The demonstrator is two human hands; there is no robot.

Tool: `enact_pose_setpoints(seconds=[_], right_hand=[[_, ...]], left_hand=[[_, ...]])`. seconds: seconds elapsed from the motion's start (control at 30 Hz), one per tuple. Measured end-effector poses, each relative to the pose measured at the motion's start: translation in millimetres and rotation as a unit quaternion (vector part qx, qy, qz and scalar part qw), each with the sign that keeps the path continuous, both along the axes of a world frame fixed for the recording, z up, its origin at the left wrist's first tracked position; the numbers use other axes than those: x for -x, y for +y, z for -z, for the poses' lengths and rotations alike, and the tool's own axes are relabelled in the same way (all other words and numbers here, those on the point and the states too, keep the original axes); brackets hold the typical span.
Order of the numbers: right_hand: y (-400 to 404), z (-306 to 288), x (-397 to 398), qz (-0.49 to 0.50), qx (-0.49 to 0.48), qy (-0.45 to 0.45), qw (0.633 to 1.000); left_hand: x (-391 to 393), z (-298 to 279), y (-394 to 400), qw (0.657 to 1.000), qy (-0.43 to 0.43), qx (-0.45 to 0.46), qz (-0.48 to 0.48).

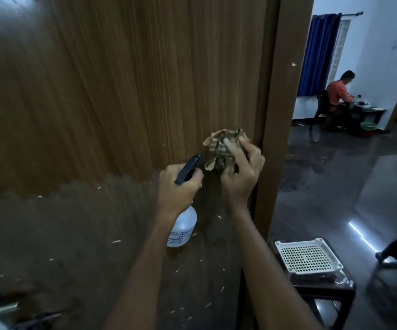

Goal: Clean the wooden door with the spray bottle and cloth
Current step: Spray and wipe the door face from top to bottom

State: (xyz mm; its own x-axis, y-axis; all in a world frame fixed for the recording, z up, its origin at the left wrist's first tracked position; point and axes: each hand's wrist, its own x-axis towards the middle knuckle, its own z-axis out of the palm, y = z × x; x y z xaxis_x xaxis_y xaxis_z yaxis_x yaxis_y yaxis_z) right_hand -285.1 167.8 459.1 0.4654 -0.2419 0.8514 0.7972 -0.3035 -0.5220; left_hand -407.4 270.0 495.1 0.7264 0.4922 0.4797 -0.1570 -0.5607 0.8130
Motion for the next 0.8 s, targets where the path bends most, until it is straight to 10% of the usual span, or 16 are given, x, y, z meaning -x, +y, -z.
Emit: enact_pose_setpoints(seconds=[0.17,0.43,0.63,0.8], right_hand=[[-2.5,86.1,18.6,-0.005,-0.034,0.134,0.990],[-2.1,17.7,-0.3,0.018,-0.089,0.105,0.990],[-9.1,72.7,23.8,0.006,-0.141,0.278,0.950],[7.0,-4.3,20.1,-0.012,-0.031,0.087,0.996]], left_hand=[[5.0,3.8,1.7,1.000,-0.002,-0.019,0.007],[6.6,7.3,-6.6,1.000,-0.011,-0.010,-0.003],[8.2,16.8,-5.6,1.000,-0.017,0.008,0.006],[2.4,11.2,-9.6,1.000,-0.016,0.016,-0.002]])
